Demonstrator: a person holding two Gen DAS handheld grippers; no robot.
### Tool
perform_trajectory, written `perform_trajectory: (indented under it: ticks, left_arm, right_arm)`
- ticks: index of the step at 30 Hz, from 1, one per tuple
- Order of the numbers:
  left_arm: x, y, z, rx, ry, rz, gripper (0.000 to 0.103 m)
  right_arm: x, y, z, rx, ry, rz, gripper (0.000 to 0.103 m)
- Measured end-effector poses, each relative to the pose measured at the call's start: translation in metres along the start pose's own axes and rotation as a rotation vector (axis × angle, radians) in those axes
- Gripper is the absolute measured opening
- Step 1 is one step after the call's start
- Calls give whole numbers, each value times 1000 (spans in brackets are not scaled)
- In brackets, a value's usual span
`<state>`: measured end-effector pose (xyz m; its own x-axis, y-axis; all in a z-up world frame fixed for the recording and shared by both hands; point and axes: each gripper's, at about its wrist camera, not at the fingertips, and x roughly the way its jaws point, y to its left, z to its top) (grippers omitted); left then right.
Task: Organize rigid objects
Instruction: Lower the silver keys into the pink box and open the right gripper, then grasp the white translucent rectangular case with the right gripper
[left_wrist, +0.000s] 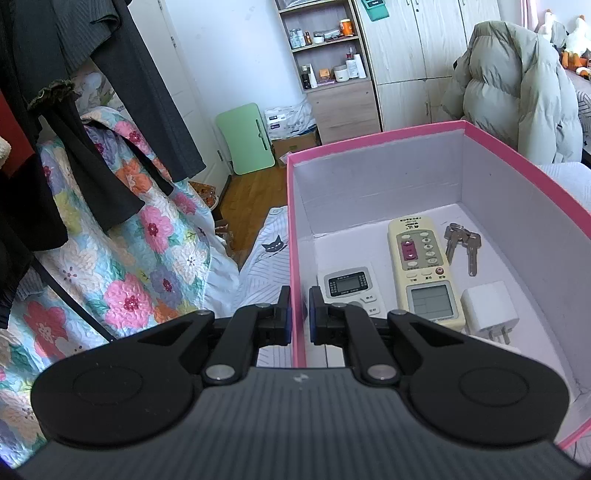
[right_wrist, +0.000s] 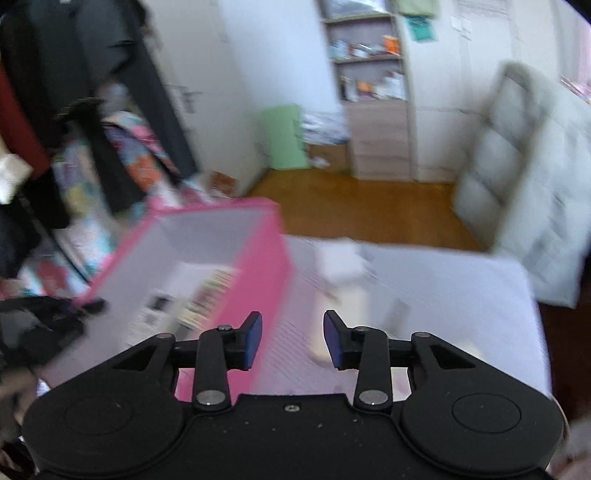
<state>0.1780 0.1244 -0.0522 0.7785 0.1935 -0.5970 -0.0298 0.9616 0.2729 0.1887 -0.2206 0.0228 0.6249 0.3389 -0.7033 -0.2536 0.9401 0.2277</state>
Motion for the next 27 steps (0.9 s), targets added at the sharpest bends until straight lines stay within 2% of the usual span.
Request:
perform_trajectory:
  ticks: [5,10,12,14,19,21,27]
  left_arm:
    - [-1,1,0,4,3,0,7]
    - [0,0,0,8,3,5,7]
    - [0,0,0,8,3,4,7]
    - [0,0,0,7,4,5,7]
    - [-1,1,0,11,4,7,7]
    - [-1,1,0,13,3,8,7]
    - [-1,1,0,14,3,7,7]
  right_arm:
    - [2,-31,-36,36,51,-95,53]
    - [15,-44,-60,54,107,-107,65]
    - [23,-42,-64,35,109,-131,72]
    - [30,-41,-65,37,111,-151,73]
    - [44,-46,-65,98,115,-127,75]
    - [44,-47,-64,121,99,-137,84]
    - [51,-52,-61,200,80,-140,89]
